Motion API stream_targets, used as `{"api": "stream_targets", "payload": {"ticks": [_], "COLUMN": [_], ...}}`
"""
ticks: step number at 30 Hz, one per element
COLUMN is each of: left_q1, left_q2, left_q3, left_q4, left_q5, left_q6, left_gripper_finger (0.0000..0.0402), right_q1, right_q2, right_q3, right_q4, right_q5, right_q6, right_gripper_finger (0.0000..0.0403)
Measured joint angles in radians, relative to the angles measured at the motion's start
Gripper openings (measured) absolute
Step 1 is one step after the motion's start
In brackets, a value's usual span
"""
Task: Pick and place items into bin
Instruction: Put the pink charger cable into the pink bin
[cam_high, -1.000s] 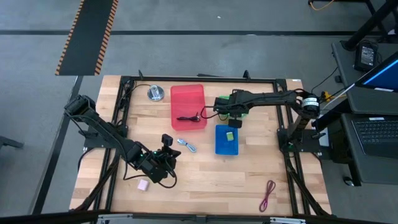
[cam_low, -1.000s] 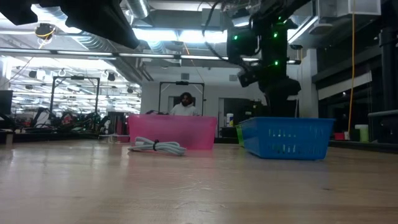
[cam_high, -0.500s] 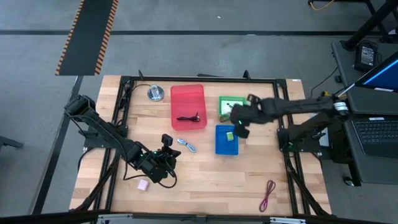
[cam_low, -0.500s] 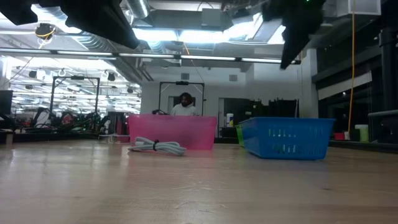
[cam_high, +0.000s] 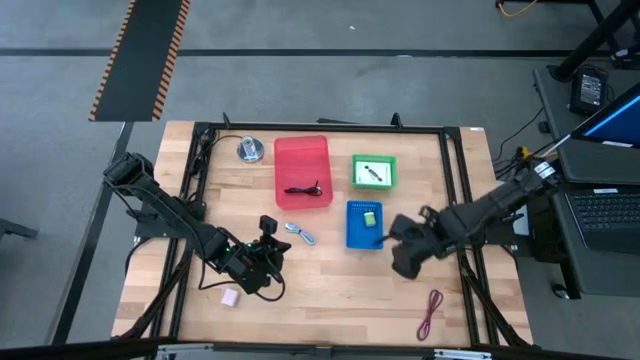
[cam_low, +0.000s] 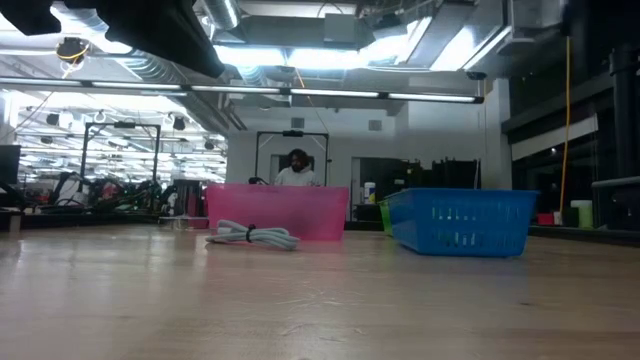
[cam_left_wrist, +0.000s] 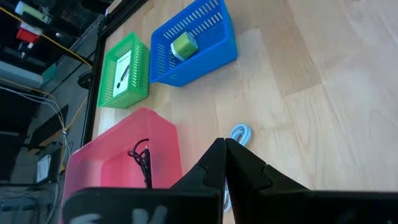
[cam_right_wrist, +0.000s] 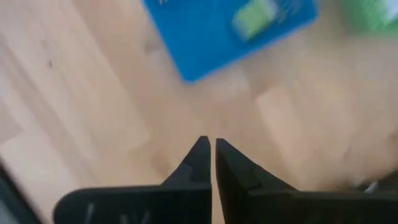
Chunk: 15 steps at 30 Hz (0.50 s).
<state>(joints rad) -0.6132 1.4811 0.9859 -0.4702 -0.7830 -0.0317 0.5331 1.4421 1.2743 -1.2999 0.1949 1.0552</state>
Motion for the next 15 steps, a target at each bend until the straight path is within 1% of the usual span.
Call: {"api": "stream_targets", "payload": {"ticks": [6,11,15], "left_q1": [0.000,0.000,0.000], "left_q2": [0.000,0.000,0.000], "left_q3": [0.000,0.000,0.000], "left_q4": [0.003,0.003,0.003], "left_q5": [0.000,0.000,0.000], "left_q6": [-0.041,-0.069,-0.095], "left_gripper_finger": [0.0001,0.0004,0.0002], "right_q1": [0.155,0.259,0.335], "right_q2": [0.051,0.106,0.179], "right_q3": [0.000,0.002,0.070], "right_q4": [-0.015,-0.005,-0.003], "right_q5": [-0.079,-0.150,-0.173], "right_q6": [0.275,0.490,0.632], "right_gripper_finger": [0.0001,0.0001,0.0000]}}
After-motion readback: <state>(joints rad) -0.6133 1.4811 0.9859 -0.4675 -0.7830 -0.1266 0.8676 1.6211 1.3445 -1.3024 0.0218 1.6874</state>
